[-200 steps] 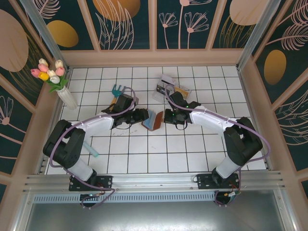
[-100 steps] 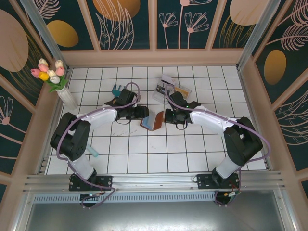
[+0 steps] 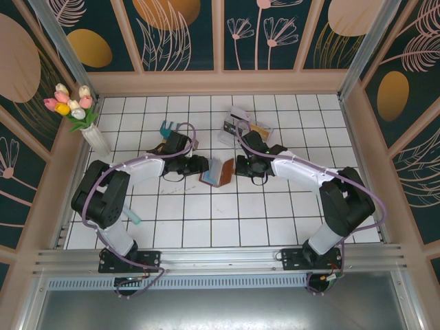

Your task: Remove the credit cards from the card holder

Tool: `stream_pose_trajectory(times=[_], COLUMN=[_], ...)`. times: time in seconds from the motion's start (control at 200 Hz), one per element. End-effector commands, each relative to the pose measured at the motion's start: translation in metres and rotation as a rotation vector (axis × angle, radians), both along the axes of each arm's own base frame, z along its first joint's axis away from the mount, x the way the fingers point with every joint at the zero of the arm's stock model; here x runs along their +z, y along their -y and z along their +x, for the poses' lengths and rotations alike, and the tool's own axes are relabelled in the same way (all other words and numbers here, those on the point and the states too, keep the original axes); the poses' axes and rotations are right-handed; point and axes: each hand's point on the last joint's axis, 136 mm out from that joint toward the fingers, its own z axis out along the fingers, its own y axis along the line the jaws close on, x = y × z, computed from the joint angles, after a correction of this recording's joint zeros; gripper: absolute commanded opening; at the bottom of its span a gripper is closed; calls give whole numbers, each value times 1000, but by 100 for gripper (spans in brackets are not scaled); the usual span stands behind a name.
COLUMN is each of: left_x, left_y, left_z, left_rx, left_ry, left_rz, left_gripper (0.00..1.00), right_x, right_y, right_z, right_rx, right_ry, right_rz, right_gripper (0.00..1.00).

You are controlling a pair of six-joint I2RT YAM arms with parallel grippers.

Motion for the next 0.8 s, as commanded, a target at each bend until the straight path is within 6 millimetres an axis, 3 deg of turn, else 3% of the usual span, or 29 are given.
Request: stream_pose_trajectory(times=[0.0,0.2,0.315,0.37,0.545,0.601,0.711,0.746,0.796], left_x=[-11,-8,-3,-4,2,19,34,31,40], left_y=[8,20,23,20,3,-4,-20,-29,-40], left_z=[-4,-8,-9,-9,-13,-12,-12,-16,-9], left_rx=[-22,-56,-56,-42,-8,9,28,26,34], left_ry=[-40,-55,-57,-60,-47,-8,25,23,56], left_rz=[-50,-129,-165,-144,-47,-23,66,122,200], left_gripper=[40,30,10,6,2,1,1,1,1], right_x=[-10,-16,-18,-14,30,48,80,89,97], right_y=[8,13,17,17,14,11,-3,-9,-19], right_z=[0,-1,1,3,17,21,27,30,31], right_rx=[-26,-36,-48,-49,-73,-77,-54,-45,-27], right_ry=[-15,-28,-26,-4,126,172,236,255,269], right_rz=[-29,-36,-43,-40,44,84,187,226,284], right_gripper=[7,7,8,12,37,42,45,45,45])
